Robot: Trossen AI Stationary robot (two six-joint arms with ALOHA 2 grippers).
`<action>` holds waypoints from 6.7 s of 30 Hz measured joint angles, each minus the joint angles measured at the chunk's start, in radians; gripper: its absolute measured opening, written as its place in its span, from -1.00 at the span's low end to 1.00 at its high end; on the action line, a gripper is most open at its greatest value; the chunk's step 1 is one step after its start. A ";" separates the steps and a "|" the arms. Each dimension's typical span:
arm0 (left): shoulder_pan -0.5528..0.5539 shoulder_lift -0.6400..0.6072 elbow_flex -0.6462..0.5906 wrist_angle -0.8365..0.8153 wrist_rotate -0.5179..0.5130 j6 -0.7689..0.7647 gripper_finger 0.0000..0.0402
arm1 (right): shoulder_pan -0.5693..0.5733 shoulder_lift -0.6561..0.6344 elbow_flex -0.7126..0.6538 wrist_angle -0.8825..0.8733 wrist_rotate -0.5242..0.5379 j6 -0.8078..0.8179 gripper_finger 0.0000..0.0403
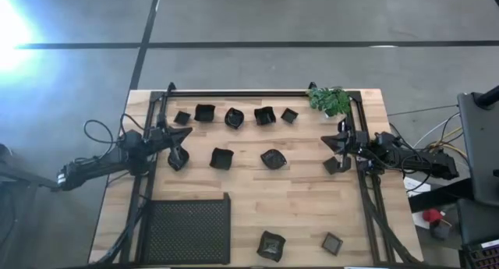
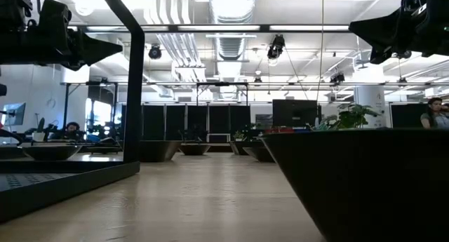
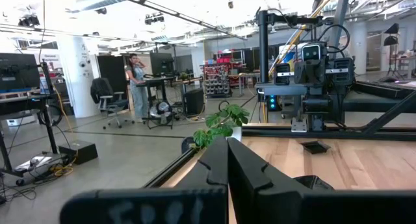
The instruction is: Pick & Place Mini shaped plates
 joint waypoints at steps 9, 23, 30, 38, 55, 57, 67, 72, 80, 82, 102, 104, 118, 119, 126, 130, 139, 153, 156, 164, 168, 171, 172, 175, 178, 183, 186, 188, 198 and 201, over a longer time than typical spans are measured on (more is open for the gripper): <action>0.000 0.000 0.000 0.000 0.000 0.000 -1.00 | 0.000 0.000 0.000 0.002 0.000 -0.001 -0.96; 0.000 0.000 0.000 0.000 0.000 0.000 -1.00 | 0.000 -0.001 0.000 0.006 0.000 0.025 -0.96; 0.000 0.000 0.000 0.000 0.000 0.000 -1.00 | 0.000 -0.001 0.000 0.003 0.000 -0.009 -0.96; 0.000 0.000 0.000 0.000 0.000 0.000 -1.00 | 0.000 -0.001 0.000 0.002 0.000 0.012 -0.96; 0.000 0.000 0.000 -0.003 -0.047 0.001 -1.00 | 0.000 -0.001 0.000 0.002 0.000 0.022 -0.96; 0.000 0.000 0.000 -0.003 -0.048 0.006 -1.00 | 0.000 -0.001 0.000 0.002 0.000 0.025 -0.96; 0.000 0.000 0.000 -0.003 -0.100 0.118 -1.00 | 0.000 0.000 0.000 0.002 0.000 0.023 -0.96; 0.000 0.000 0.000 -0.004 -0.099 0.107 -1.00 | 0.000 0.000 0.000 0.002 0.000 0.020 -0.96; 0.000 0.000 0.000 0.025 -0.071 -0.190 -1.00 | 0.000 0.000 0.000 0.002 0.000 0.024 -0.96; 0.000 0.000 0.000 0.054 -0.071 -0.325 -1.00 | 0.000 0.000 0.000 0.002 0.000 0.024 -0.96; 0.000 0.194 0.360 -0.357 -0.091 -0.451 -1.00 | 0.000 0.000 0.000 0.002 0.000 0.023 -0.96; 0.000 0.254 0.419 -0.455 -0.094 -0.471 -1.00 | 0.000 -0.001 0.000 0.001 0.000 0.023 -0.96; 0.000 0.635 0.710 -0.800 -0.098 -0.626 -1.00 | 0.000 -0.001 0.000 0.001 0.000 0.016 -0.96; 0.000 0.660 0.718 -0.802 -0.098 -0.615 -1.00 | 0.000 -0.001 0.000 0.001 0.000 0.016 -0.96; 0.001 0.821 0.771 -0.805 -0.147 -0.562 -0.99 | 0.000 -0.001 0.000 0.001 0.000 0.017 -0.96; 0.007 0.882 0.801 -0.797 -0.235 -0.549 -0.93 | 0.000 -0.001 0.000 0.001 0.000 0.018 -0.96; 0.078 1.003 0.845 -0.839 -0.236 -0.692 -0.62 | 0.000 -0.001 0.000 0.001 0.000 0.020 -0.96; 0.285 1.195 0.880 -0.853 -0.176 -0.864 -0.58 | 0.000 -0.001 0.000 0.001 0.000 0.028 -0.96; 0.332 1.238 0.877 -0.856 -0.177 -0.856 -0.58 | 0.000 0.000 0.000 0.001 0.000 0.028 -0.96; 0.421 1.347 0.878 -0.846 -0.181 -0.853 -0.58 | 0.000 0.000 0.000 0.001 0.000 0.025 -0.96; 0.431 1.395 0.877 -0.832 -0.180 -0.822 -0.58 | 0.000 0.000 0.000 0.001 0.000 0.025 -0.96; 0.434 1.426 0.878 -0.796 -0.181 -0.807 -0.58 | 0.000 0.000 0.000 0.001 0.000 0.025 -0.96; 0.435 1.434 0.879 -0.779 -0.181 -0.807 -0.58 | 0.000 0.000 0.000 0.001 0.000 0.025 -0.96; 0.440 1.456 0.880 -0.747 -0.190 -0.812 -0.58 | 0.000 0.000 0.000 0.001 0.000 0.025 -0.96; 0.454 1.471 0.880 -0.738 -0.199 -0.841 -0.58 | 0.000 0.000 0.000 0.001 0.000 0.026 -0.96; 0.472 1.489 0.876 -0.732 -0.199 -0.856 -0.58 | 0.000 0.000 0.000 0.001 0.000 0.028 -0.96; 0.475 1.498 0.876 -0.722 -0.198 -0.856 -0.58 | 0.000 0.000 0.000 0.001 0.000 0.028 -0.96; 0.476 1.507 0.876 -0.710 -0.198 -0.856 -0.58 | 0.000 0.000 0.000 0.001 0.000 0.027 -0.96; 0.480 1.561 0.873 -0.702 -0.193 -0.859 -0.58 | 0.000 -0.001 0.000 0.001 0.000 0.027 -0.96; 0.480 1.559 0.873 -0.702 -0.191 -0.865 -0.64 | 0.000 -0.001 0.000 0.001 0.000 0.028 -0.96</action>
